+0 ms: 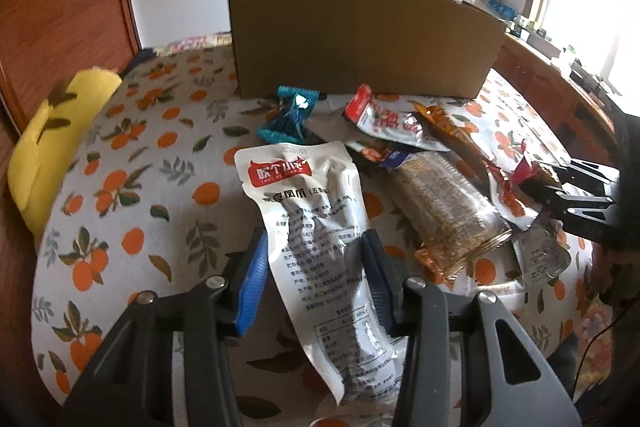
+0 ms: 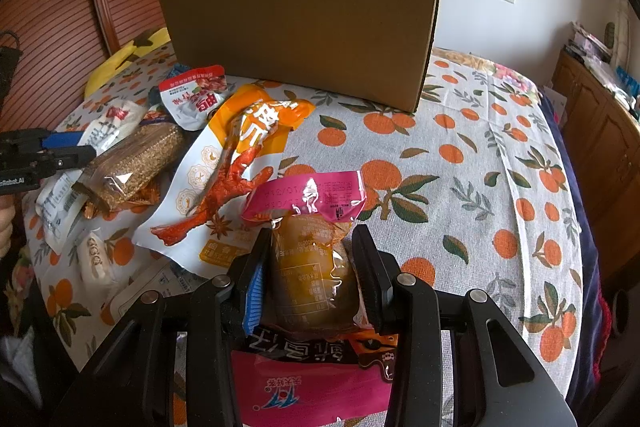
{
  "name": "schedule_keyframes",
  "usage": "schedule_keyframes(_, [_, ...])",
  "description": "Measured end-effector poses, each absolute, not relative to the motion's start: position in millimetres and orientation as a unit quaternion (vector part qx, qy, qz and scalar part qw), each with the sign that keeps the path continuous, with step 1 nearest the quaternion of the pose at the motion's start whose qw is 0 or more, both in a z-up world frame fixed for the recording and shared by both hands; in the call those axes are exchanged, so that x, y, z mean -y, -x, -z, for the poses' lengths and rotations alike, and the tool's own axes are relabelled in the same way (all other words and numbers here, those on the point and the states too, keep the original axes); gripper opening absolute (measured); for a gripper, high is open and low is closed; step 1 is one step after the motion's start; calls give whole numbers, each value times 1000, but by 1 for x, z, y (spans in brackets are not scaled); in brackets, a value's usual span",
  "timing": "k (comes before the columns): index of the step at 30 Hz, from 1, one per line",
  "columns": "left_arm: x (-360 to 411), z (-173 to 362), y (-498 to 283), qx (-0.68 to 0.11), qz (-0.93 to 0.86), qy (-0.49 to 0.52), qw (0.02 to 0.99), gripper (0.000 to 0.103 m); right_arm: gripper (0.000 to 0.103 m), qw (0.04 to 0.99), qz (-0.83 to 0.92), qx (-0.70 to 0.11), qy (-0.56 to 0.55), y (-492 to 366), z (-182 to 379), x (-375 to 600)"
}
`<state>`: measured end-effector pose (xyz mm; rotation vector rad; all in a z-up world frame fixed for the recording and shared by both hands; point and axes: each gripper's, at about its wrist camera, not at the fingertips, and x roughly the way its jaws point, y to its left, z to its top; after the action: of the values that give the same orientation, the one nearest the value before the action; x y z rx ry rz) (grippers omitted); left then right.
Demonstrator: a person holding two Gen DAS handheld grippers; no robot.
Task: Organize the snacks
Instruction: 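Lift the white pouch with the left tool while the right tool carries the bread toward the box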
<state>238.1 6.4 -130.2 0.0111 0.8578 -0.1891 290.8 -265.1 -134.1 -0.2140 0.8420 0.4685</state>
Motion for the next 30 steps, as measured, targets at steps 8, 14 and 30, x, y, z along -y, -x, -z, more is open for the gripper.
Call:
schedule_keyframes(8, [-6,110,-227,-379,91,-14,921,44,38,881,-225,-404,103,-291,134,265])
schedule_keyframes(14, [-11,100,-216,-342,94,-5,935,44,37,887,-217,-395,104,-288,133,266])
schedule_keyframes(30, [-22,64,-214,-281,114,20,953,45,37,909,-199,-352,103,-282,95,269])
